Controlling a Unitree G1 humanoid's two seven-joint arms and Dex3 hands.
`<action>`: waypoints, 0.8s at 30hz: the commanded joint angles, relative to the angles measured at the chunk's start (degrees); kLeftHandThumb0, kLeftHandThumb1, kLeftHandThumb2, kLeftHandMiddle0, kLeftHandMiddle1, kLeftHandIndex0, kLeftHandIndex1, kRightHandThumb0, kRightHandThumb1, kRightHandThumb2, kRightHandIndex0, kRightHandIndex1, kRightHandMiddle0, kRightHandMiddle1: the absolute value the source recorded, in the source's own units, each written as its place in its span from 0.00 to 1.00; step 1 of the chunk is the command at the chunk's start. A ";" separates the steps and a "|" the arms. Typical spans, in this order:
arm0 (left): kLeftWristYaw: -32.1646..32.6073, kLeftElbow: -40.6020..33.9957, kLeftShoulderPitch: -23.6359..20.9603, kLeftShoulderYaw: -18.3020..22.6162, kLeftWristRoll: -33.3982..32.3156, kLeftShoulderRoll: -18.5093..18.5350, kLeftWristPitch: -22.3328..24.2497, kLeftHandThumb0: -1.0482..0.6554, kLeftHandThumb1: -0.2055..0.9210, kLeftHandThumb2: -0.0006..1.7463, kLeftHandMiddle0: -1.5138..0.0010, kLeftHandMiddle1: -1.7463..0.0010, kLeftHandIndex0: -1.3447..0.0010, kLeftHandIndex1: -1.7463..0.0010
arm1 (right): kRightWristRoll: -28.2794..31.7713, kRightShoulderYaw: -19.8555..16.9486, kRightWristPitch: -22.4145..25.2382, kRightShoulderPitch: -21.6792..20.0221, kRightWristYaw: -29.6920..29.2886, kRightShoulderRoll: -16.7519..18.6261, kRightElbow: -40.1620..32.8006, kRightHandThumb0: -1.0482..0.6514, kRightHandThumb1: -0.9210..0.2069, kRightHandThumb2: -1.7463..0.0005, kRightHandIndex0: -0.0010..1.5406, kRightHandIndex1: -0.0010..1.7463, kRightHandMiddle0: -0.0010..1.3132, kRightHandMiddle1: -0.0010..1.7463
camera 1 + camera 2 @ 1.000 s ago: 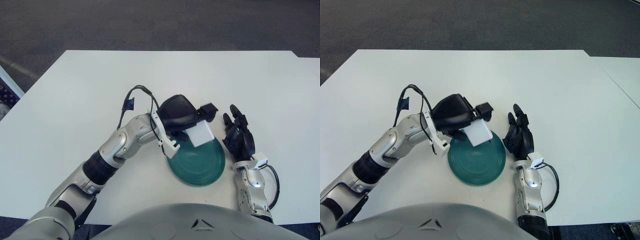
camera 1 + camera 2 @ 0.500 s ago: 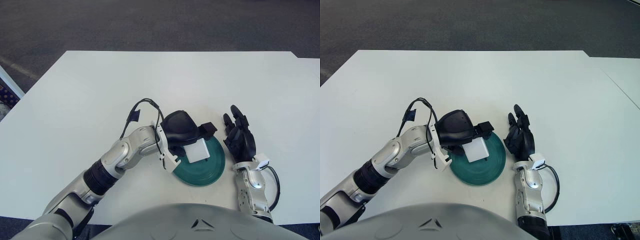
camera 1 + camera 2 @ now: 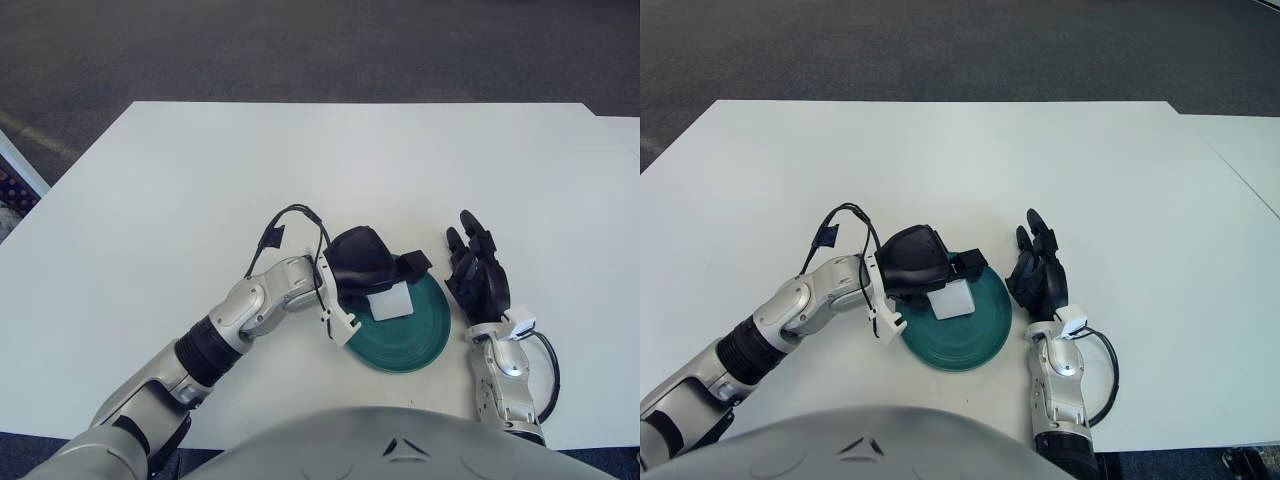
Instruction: Put the charger into the plate.
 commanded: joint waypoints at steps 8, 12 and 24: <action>-0.34 3.17 1.01 -0.69 0.24 0.80 -0.32 0.34 0.48 0.74 0.21 0.00 0.55 0.00 | -2.91 0.65 4.94 4.40 -2.39 0.36 4.84 0.10 0.00 0.44 0.10 0.01 0.00 0.17; 3.01 4.73 1.16 -0.54 -0.14 0.88 -1.98 0.33 0.48 0.74 0.20 0.00 0.55 0.00 | -3.60 0.95 5.34 4.61 -2.67 0.26 4.27 0.09 0.00 0.44 0.10 0.01 0.00 0.17; 5.11 6.72 0.94 0.13 -1.63 0.99 -3.11 0.04 0.97 0.44 0.67 0.10 0.89 0.09 | 0.09 0.96 6.80 4.45 -0.75 0.61 3.94 0.10 0.00 0.45 0.06 0.00 0.00 0.14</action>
